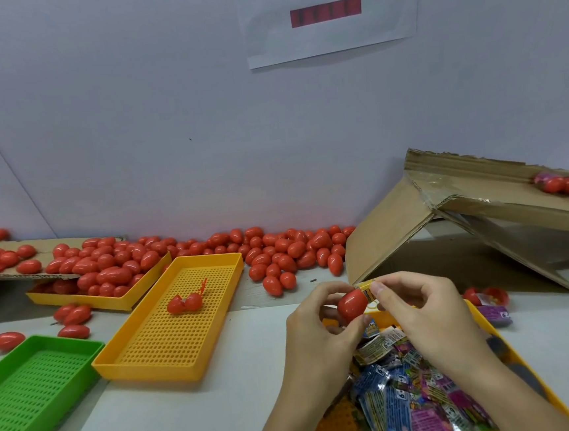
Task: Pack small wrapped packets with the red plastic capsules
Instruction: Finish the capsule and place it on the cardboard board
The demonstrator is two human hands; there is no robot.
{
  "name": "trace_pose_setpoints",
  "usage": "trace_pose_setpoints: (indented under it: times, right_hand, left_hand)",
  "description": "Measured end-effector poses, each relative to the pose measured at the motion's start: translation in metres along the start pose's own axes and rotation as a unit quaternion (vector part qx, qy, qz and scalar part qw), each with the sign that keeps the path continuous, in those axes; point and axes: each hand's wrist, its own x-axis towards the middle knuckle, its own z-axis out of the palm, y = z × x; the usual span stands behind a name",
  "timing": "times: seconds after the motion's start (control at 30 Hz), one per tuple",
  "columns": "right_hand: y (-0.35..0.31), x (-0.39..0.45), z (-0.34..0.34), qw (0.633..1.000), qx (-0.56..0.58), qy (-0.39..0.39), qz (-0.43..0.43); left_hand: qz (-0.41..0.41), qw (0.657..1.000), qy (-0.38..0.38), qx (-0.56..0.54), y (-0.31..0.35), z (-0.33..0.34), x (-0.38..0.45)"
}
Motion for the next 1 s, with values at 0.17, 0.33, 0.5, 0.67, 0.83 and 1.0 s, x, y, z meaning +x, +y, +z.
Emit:
trace_pose_setpoints:
  times: [0.17, 0.33, 0.5, 0.67, 0.83, 1.0]
  right_hand:
    - [0.002, 0.0, -0.001, 1.0, 0.002, 0.001, 0.005]
    - [0.002, 0.0, 0.001, 0.999, 0.034, -0.003, 0.016]
    - [0.003, 0.0, 0.002, 0.996, 0.087, 0.003, 0.026]
    - [0.006, 0.002, 0.001, 0.989, 0.138, -0.016, 0.051]
    - [0.011, 0.004, 0.0, 0.977, 0.192, -0.05, 0.079]
    - [0.014, 0.006, -0.001, 0.967, 0.231, -0.062, 0.085]
  left_hand:
    - [-0.004, 1.0, 0.006, -0.01, 0.001, 0.0, -0.001]
    - [-0.009, 1.0, 0.007, -0.009, 0.0, 0.0, 0.001]
    - [-0.007, 1.0, 0.015, -0.021, -0.001, 0.0, 0.001]
    - [-0.008, 0.999, 0.018, -0.046, -0.002, 0.0, 0.001]
    - [-0.002, 0.999, 0.016, -0.044, -0.003, 0.0, 0.001]
    - [0.006, 0.998, 0.02, -0.057, -0.002, 0.0, 0.001]
